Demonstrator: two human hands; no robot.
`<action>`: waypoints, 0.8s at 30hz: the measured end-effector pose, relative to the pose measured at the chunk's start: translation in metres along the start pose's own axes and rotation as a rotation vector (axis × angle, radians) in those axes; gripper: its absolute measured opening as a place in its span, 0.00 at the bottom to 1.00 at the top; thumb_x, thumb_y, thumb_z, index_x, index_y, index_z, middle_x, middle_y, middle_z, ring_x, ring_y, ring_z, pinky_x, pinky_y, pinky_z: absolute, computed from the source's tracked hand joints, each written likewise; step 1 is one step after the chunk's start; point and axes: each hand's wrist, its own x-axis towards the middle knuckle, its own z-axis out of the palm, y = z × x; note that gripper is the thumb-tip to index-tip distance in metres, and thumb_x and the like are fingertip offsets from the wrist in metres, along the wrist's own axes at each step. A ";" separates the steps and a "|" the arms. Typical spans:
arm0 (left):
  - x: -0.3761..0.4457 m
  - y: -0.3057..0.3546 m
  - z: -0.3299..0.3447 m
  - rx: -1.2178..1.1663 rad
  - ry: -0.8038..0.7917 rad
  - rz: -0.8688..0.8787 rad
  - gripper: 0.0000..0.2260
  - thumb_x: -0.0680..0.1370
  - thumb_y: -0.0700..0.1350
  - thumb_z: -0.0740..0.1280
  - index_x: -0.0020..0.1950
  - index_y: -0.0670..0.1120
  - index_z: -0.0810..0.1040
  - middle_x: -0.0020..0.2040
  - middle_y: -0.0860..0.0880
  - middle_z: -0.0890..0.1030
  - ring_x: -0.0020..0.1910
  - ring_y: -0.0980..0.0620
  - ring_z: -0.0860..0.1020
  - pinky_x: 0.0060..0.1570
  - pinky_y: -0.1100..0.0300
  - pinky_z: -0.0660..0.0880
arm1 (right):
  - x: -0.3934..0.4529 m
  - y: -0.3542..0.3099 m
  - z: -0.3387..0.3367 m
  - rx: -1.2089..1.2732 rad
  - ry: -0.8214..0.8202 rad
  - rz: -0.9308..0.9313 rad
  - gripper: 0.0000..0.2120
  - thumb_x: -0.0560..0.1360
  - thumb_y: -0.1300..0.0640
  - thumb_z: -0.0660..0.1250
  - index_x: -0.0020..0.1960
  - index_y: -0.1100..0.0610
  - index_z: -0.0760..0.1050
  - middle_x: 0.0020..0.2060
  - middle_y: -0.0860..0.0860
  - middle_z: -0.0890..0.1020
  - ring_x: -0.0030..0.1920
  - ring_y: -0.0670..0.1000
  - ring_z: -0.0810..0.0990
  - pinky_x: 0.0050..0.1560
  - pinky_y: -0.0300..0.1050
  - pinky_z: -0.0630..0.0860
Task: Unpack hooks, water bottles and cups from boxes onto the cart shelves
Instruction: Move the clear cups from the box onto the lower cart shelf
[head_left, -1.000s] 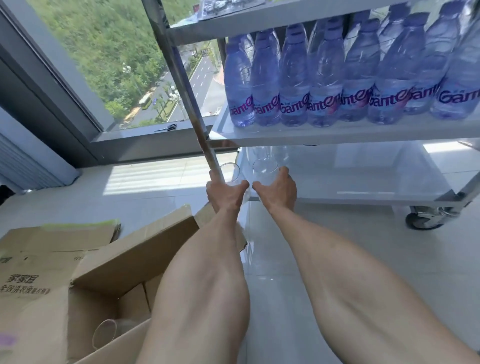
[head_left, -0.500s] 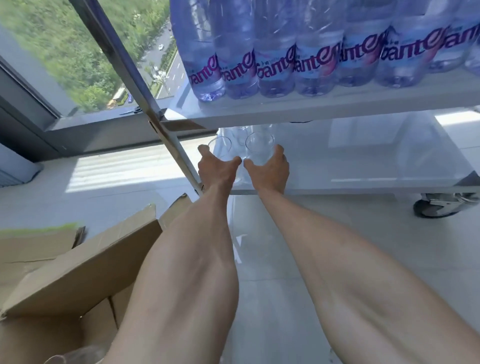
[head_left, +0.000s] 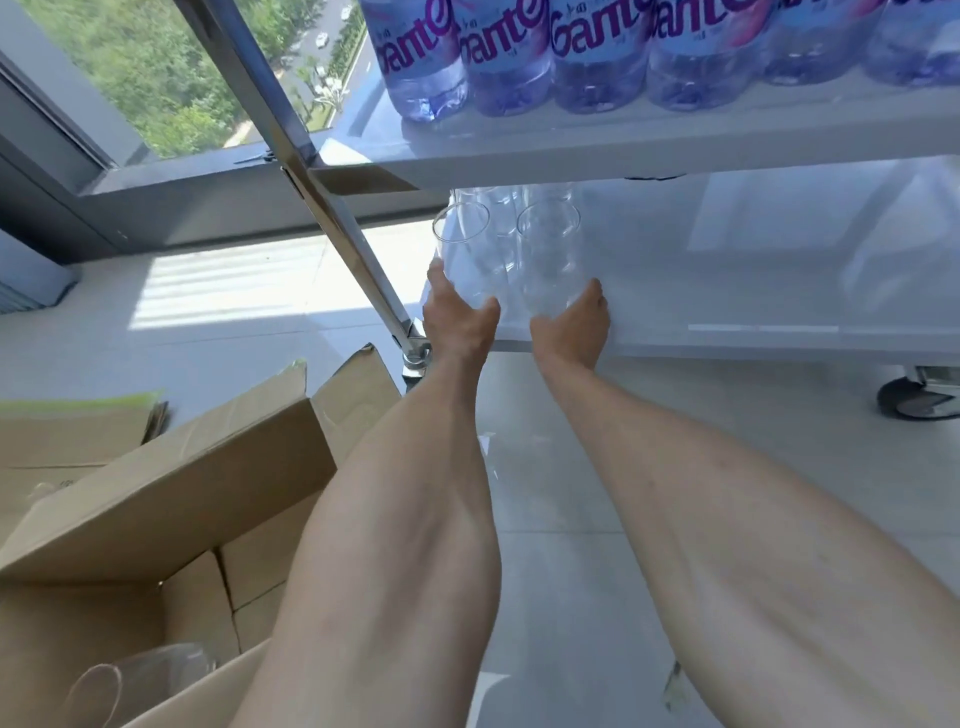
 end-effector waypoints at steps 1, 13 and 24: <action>-0.001 -0.002 0.001 -0.005 0.003 -0.006 0.35 0.72 0.45 0.72 0.76 0.49 0.61 0.61 0.47 0.77 0.55 0.48 0.76 0.51 0.60 0.70 | 0.001 0.004 -0.001 -0.021 -0.017 -0.006 0.28 0.69 0.62 0.70 0.67 0.62 0.67 0.62 0.58 0.76 0.64 0.59 0.73 0.61 0.47 0.69; 0.005 -0.003 -0.001 0.009 -0.064 -0.034 0.35 0.73 0.45 0.74 0.75 0.46 0.60 0.64 0.43 0.76 0.61 0.44 0.77 0.57 0.55 0.75 | 0.003 0.002 0.008 -0.087 0.031 0.006 0.30 0.72 0.65 0.68 0.71 0.64 0.61 0.62 0.59 0.75 0.62 0.60 0.73 0.58 0.46 0.68; -0.017 0.032 -0.112 0.245 -0.273 -0.173 0.04 0.74 0.35 0.64 0.40 0.40 0.76 0.38 0.46 0.80 0.36 0.45 0.78 0.36 0.60 0.76 | -0.064 -0.053 -0.014 -0.180 -0.084 0.071 0.19 0.73 0.65 0.65 0.63 0.64 0.67 0.59 0.61 0.78 0.59 0.62 0.77 0.55 0.49 0.72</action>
